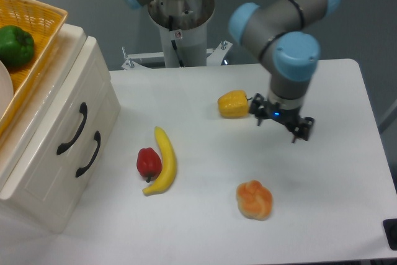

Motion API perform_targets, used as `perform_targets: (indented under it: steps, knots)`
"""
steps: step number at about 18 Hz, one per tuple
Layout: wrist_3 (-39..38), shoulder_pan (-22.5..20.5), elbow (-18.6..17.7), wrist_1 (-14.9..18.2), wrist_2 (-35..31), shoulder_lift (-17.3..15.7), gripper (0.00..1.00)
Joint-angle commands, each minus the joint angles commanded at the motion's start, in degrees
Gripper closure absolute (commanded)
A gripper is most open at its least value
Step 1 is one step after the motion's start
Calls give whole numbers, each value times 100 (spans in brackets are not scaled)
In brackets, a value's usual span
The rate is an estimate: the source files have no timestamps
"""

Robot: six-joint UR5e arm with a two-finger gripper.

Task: Slide the top white drawer open
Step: 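Lift the gripper and swing it toward the white drawer cabinet, then lower the gripper onto the black handle of the upper drawer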

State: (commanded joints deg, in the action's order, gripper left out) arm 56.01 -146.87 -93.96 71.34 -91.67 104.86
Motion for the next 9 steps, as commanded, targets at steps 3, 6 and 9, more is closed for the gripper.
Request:
perform_targets:
  steps: [3, 6, 9]
  knots:
    - [-800, 272, -26, 266, 175, -176, 0]
    - [-1468, 676, -26, 301, 527, -194, 0]
    - [-1864, 1168, 70, 275, 598, -185, 0]
